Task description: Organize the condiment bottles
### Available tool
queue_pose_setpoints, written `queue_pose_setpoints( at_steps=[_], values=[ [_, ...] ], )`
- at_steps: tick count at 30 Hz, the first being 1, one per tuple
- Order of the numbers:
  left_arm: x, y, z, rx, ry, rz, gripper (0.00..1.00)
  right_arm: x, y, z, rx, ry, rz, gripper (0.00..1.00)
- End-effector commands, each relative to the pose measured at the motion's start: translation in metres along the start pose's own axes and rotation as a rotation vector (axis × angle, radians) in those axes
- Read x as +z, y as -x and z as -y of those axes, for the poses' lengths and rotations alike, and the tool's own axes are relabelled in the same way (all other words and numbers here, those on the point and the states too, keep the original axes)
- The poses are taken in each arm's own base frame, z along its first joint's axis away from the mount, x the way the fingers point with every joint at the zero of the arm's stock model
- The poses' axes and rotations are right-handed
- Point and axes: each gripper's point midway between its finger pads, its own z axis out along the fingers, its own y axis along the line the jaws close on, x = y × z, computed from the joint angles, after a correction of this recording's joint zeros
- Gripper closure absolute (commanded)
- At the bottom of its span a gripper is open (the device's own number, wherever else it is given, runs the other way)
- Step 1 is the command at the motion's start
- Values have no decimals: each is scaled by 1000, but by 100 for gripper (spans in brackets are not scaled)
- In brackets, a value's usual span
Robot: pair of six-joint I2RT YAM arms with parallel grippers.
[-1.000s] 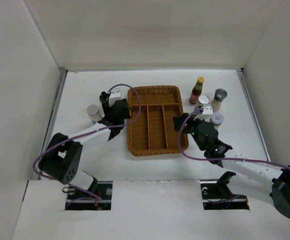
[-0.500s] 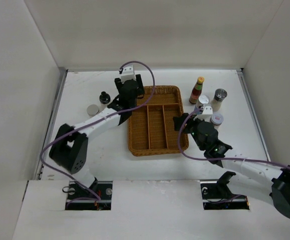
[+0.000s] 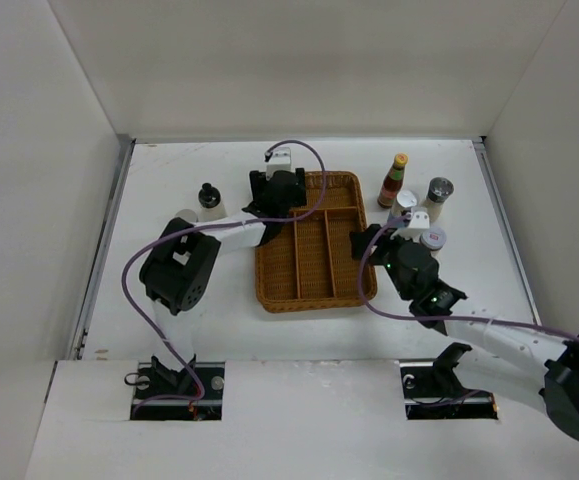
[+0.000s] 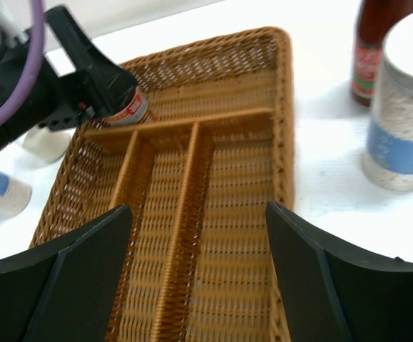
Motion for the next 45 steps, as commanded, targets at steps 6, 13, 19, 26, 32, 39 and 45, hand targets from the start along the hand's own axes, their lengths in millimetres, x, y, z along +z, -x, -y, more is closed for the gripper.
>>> queue_pose_setpoints(
  at_steps=[6, 13, 19, 26, 32, 39, 45],
  values=[
    [-55, 94, 4, -164, -58, 244, 0, -21, 95, 35, 20, -183, 210, 7],
    [-137, 116, -16, -241, -119, 354, 0, -5, 107, 104, -79, -455, 87, 0],
    [-187, 95, -28, -289, -178, 374, 0, 29, 89, 115, -78, -434, -17, 0],
    [-219, 33, -35, -293, -264, 315, 0, 59, 83, 121, -81, -419, -54, 0],
    [-241, 8, -46, -317, -321, 308, 0, 87, 67, 132, -84, -436, -96, 1],
    [-243, 2, -50, -322, -329, 315, 0, 84, 95, 116, -80, -405, 47, 43],
    [-238, -1, -51, -322, -322, 319, 0, 46, 158, 41, -129, -297, 224, 45]
  ],
)
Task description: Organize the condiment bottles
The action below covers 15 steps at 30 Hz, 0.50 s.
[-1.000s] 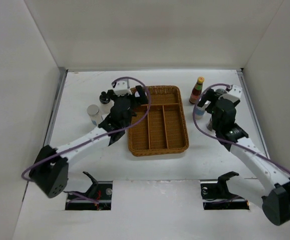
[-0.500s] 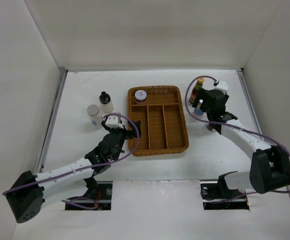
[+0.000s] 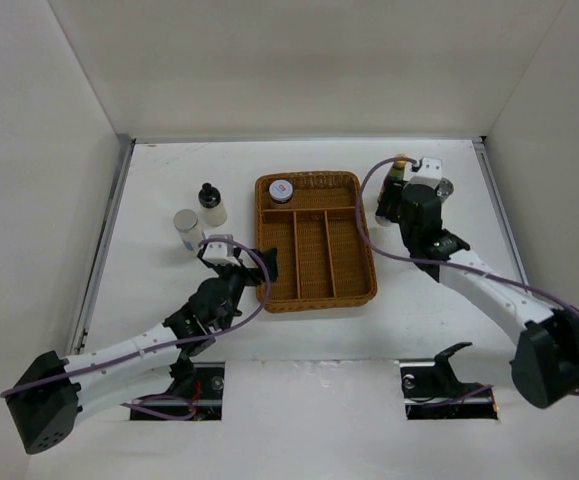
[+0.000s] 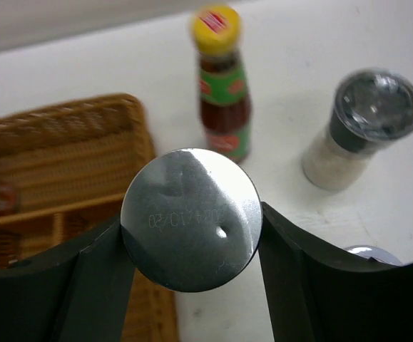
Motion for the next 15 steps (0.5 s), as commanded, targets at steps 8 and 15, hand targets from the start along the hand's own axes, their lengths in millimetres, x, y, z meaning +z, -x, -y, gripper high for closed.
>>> queue_pose_setpoints(
  at_steps=[8, 15],
  values=[
    [4, 11, -1, -43, 1, 53, 0, -40, 137, -130, 96, 294, 306, 45],
    [1, 23, -9, -64, 7, 88, 0, 8, 105, -208, 13, 358, 214, 44]
  ],
)
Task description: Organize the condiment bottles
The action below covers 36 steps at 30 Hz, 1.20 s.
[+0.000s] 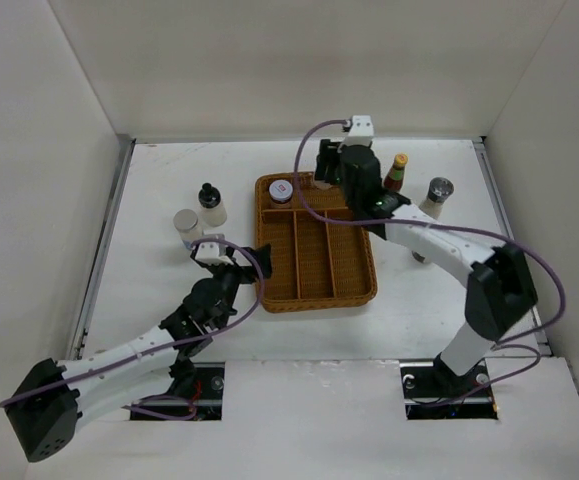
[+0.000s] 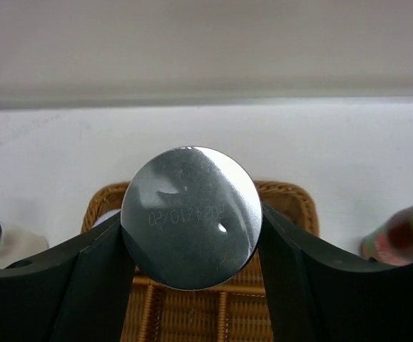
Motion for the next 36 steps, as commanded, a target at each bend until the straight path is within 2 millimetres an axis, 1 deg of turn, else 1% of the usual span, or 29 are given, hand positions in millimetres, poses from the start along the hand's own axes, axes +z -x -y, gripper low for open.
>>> queue_pose_setpoints(
  at_steps=[1, 5, 7, 9, 11, 13, 16, 17, 20, 22, 25, 27, 29, 32, 34, 35, 36],
  values=[
    [0, 19, 2, -51, -18, 57, 0, 14, 16, -40, 17, 82, 56, 44],
    [3, 18, -7, -37, 22, 43, 0, 39, -27, -54, -20, 83, -13, 43],
    [4, 19, -10, -33, 40, 34, 0, 48, -50, -56, -27, 77, -50, 43],
    [4, 18, -12, -31, 53, 24, 0, 54, -71, -59, -35, 73, -82, 43],
    [5, 19, -16, -30, 78, 22, 0, 56, -86, -60, -46, 67, -102, 40],
    [6, 24, -21, -22, 114, 27, 0, 55, -93, -58, -52, 56, -110, 35],
    [7, 33, -23, -13, 147, 33, 0, 49, -91, -54, -38, 44, -98, 21],
    [7, 38, -24, -8, 159, 40, 0, 46, -88, -53, -31, 46, -92, 15],
    [11, 58, -32, 8, 229, 72, 0, 35, -68, -51, -9, 54, -60, 1],
    [13, 70, -41, 16, 280, 89, 0, 22, -51, -51, 7, 65, -38, 0],
    [15, 85, -55, 31, 347, 97, 2, -2, -21, -44, 35, 84, 8, 0],
    [17, 92, -70, 44, 413, 94, 2, -21, -6, -36, 54, 96, 30, 0],
    [17, 94, -85, 55, 473, 85, 2, -40, -2, -29, 79, 113, 37, 0],
    [23, 90, -108, 69, 558, 66, 2, -63, -13, -18, 103, 130, 23, 0],
    [30, 85, -125, 85, 613, 42, 2, -73, -21, -11, 123, 134, 22, 0],
    [33, 83, -131, 88, 628, 27, 2, -77, -26, -9, 129, 142, 22, 0],
    [39, 81, -132, 86, 625, 10, 2, -81, -30, -8, 135, 151, 23, 0]
  ],
)
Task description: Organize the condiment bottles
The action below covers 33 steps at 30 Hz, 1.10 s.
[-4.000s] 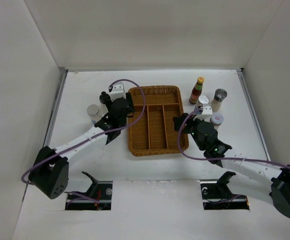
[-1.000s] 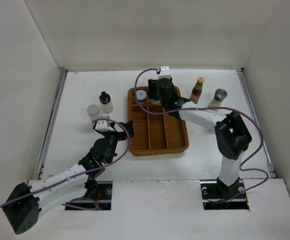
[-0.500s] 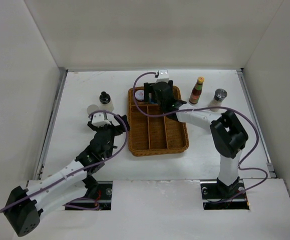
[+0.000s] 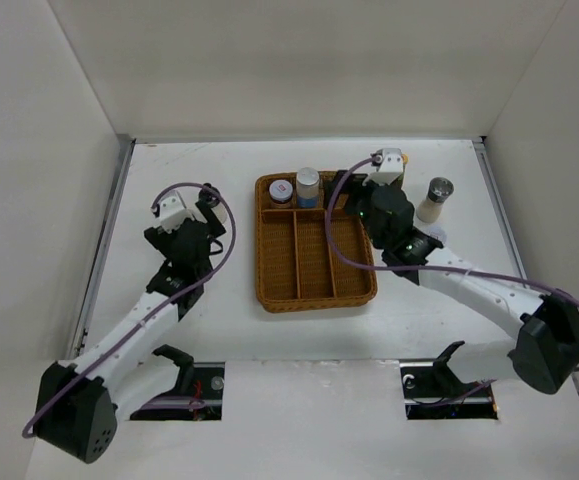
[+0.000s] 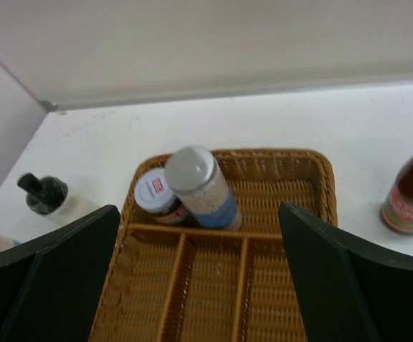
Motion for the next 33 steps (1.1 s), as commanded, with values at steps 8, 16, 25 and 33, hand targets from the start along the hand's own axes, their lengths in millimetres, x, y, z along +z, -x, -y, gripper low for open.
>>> queue_pose_setpoints(
  at_steps=[8, 16, 25, 33],
  values=[
    [44, 5, 5, 8, 84, -47, 4, -25, -27, -5, 82, 98, -24, 0],
    [63, -17, 7, 37, 101, -104, 17, -35, -10, 16, 103, 68, 23, 0],
    [57, -24, 0, 35, 92, -115, 57, -35, -5, 46, 117, 7, 42, 0],
    [-5, 56, 49, -89, -125, 32, 70, -40, 3, 71, 134, -43, 71, 0]
  ],
)
